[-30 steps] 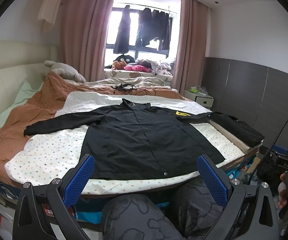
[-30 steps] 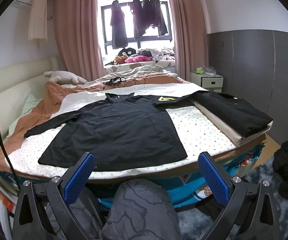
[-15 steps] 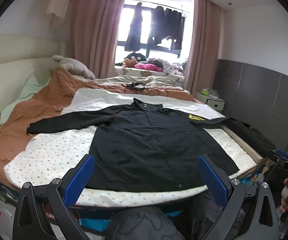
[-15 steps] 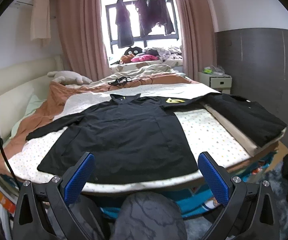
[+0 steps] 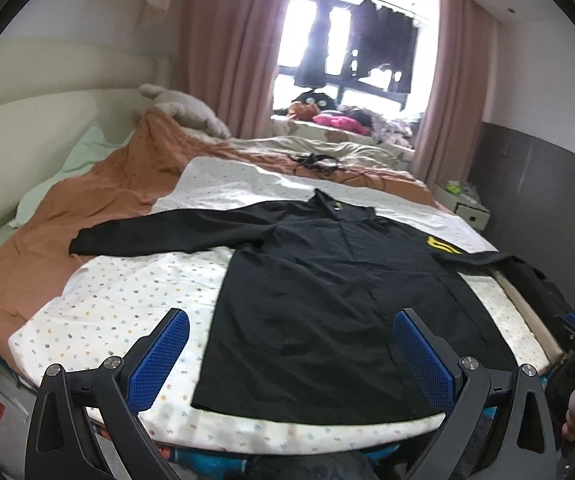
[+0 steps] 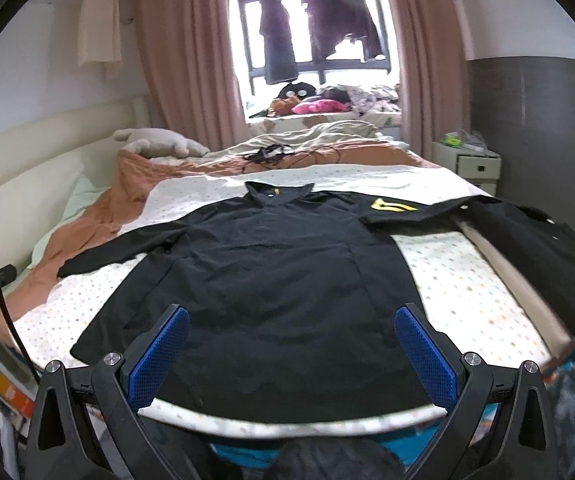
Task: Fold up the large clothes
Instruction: 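Move the left tool to the jacket sleeve cuff and close on it, then lift the sleeve with the left tool and fold it across the jacket body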
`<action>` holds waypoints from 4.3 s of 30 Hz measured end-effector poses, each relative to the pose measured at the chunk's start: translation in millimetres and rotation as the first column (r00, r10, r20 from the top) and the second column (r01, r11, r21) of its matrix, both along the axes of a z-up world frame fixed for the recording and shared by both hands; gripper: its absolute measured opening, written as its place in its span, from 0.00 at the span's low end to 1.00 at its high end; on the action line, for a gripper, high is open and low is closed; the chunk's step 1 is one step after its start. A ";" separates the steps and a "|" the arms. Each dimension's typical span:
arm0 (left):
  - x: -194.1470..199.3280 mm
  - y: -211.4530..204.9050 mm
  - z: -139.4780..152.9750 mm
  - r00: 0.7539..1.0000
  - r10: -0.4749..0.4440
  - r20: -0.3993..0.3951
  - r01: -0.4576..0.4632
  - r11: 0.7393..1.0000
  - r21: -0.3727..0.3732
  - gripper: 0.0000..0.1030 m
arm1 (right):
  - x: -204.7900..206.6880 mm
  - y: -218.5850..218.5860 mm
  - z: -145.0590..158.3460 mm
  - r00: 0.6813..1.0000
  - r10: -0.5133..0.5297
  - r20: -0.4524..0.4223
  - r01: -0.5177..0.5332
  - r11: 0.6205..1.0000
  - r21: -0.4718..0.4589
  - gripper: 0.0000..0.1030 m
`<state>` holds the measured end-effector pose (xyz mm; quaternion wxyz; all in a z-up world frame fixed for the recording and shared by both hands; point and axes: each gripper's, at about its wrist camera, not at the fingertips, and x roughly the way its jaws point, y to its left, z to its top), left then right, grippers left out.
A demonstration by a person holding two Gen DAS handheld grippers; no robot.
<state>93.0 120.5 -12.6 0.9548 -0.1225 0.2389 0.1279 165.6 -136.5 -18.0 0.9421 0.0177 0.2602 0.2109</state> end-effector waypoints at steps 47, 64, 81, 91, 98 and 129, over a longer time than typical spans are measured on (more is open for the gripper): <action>169.4 315.8 -118.4 0.885 0.313 -0.345 -0.435 0.820 -0.372 0.82 | 248.2 223.8 -55.5 0.950 0.209 -0.233 -0.238 0.966 -0.102 0.95; 176.6 408.4 -167.5 0.814 0.445 -0.373 -0.580 0.619 -0.529 0.66 | 288.3 288.6 -99.1 0.899 0.222 -0.378 -0.267 0.961 -0.068 0.54; 164.7 432.4 -84.1 0.839 0.515 -0.174 -0.527 0.691 -0.495 0.02 | 334.3 392.3 -126.8 0.811 0.351 -0.467 -0.338 0.934 0.116 0.15; 189.1 400.2 4.6 0.912 0.409 -0.022 -0.377 0.815 -0.441 0.01 | 364.1 440.1 -167.5 0.746 0.340 -0.572 -0.308 0.938 0.156 0.12; 216.3 350.3 75.5 0.948 0.308 0.076 -0.263 0.897 -0.354 0.01 | 350.0 415.8 -130.5 0.746 0.403 -0.530 -0.393 0.909 0.139 0.12; 403.4 60.7 127.0 0.970 -0.237 0.053 0.243 0.953 -0.182 0.01 | 307.1 85.1 -50.9 0.914 0.122 -0.386 -0.054 0.982 0.181 0.34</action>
